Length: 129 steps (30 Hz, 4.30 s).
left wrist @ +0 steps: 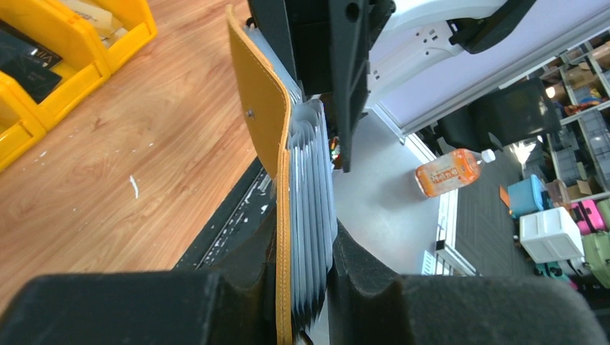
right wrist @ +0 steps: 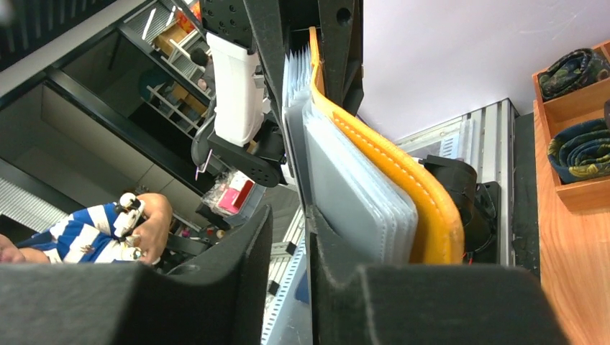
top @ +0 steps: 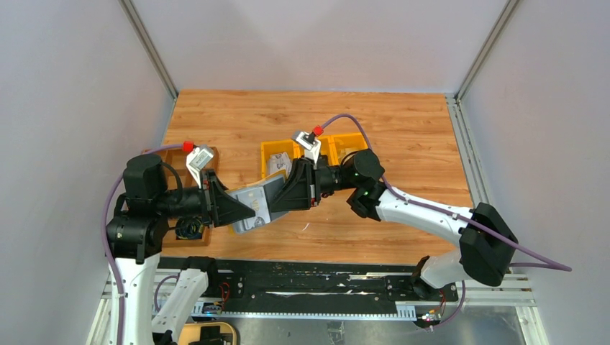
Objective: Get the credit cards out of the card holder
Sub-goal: Remove the credit card from the card holder, then place the credit card in the storage box.
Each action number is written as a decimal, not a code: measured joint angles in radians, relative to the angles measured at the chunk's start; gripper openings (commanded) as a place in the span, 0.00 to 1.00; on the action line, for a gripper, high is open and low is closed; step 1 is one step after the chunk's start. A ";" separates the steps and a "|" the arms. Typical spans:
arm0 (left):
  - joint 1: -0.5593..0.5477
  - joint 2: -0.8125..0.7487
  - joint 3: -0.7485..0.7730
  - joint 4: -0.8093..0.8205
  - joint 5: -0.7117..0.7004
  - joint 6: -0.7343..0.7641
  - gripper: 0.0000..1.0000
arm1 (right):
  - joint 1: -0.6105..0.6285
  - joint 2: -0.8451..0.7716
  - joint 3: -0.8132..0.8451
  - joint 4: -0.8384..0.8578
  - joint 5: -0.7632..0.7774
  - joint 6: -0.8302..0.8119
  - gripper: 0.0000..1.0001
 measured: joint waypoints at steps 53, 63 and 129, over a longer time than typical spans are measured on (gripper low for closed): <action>-0.001 -0.030 0.009 -0.019 -0.059 0.007 0.14 | -0.006 -0.011 -0.034 0.001 -0.006 0.002 0.22; -0.001 -0.027 0.016 -0.026 -0.101 0.007 0.11 | 0.010 -0.005 -0.017 -0.006 -0.003 -0.005 0.35; -0.001 -0.046 0.070 -0.078 -0.261 0.125 0.03 | -0.319 0.360 0.380 -0.898 0.368 -0.510 0.00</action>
